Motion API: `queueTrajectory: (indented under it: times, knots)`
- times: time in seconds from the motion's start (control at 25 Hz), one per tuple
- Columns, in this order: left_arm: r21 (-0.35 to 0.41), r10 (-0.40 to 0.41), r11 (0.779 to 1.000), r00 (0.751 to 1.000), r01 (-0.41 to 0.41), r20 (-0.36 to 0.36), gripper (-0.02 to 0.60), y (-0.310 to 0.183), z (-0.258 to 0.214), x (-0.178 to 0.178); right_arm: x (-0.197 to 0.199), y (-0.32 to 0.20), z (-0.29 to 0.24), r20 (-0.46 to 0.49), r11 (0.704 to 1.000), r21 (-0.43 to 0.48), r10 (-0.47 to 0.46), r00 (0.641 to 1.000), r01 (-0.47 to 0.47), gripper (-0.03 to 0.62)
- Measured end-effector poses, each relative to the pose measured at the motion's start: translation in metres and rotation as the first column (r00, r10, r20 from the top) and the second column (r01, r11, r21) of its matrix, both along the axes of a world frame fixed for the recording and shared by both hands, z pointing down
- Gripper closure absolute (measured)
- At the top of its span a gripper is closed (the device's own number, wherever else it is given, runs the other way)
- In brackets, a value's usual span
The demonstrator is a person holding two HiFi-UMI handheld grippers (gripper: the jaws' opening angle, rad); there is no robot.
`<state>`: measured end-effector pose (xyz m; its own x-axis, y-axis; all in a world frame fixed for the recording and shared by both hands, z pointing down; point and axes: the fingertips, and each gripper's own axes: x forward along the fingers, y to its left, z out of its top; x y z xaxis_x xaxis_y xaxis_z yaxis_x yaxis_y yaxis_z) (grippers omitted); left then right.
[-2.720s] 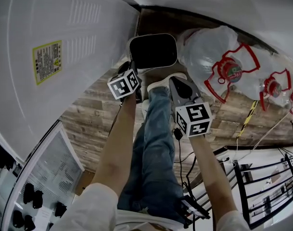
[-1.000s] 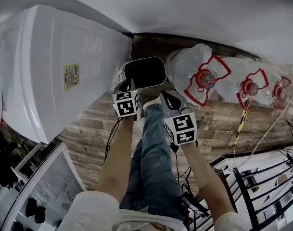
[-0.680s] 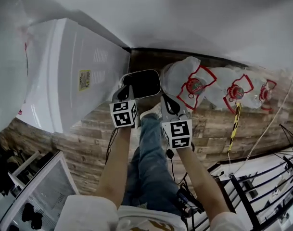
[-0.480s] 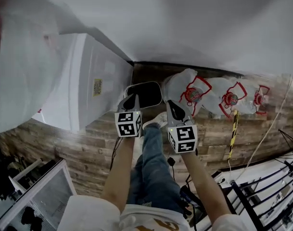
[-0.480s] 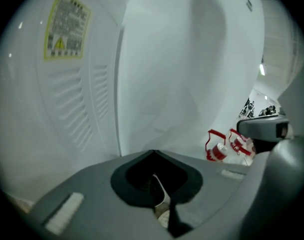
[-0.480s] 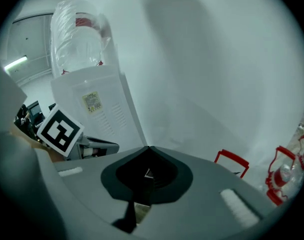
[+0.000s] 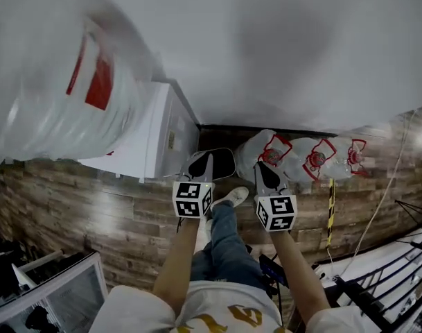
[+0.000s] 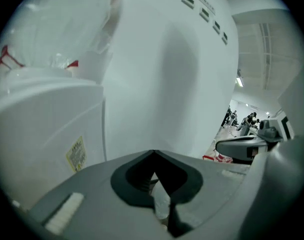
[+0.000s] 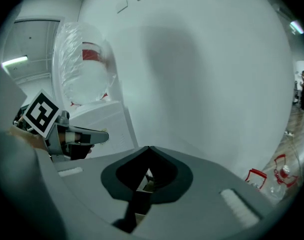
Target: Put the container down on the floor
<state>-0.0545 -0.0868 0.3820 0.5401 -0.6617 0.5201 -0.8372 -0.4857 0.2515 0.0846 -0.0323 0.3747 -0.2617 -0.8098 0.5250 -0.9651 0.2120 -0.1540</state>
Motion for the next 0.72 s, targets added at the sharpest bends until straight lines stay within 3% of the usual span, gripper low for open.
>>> queueTrajectory:
  times: [0.28, 0.6, 0.72]
  knots:
    - [0.090, 0.019, 0.996, 0.988, -0.005, -0.151, 0.581, 0.017, -0.106, -0.018, 0.003, 0.019, -0.083, 0.078, 0.987, 0.112, 0.106, 0.991, -0.114, 0.571]
    - [0.176, 0.012, 0.984, 0.975, 0.028, -0.223, 0.581, 0.065, -0.181, -0.049, 0.011, 0.062, -0.162, 0.086, 0.957, 0.224, 0.170, 0.982, -0.186, 0.571]
    - [0.222, 0.028, 0.975, 0.979, 0.018, -0.203, 0.581, 0.078, -0.201, -0.055, 0.007, 0.075, -0.186, 0.071, 0.945, 0.267, 0.177, 0.982, -0.189, 0.571]
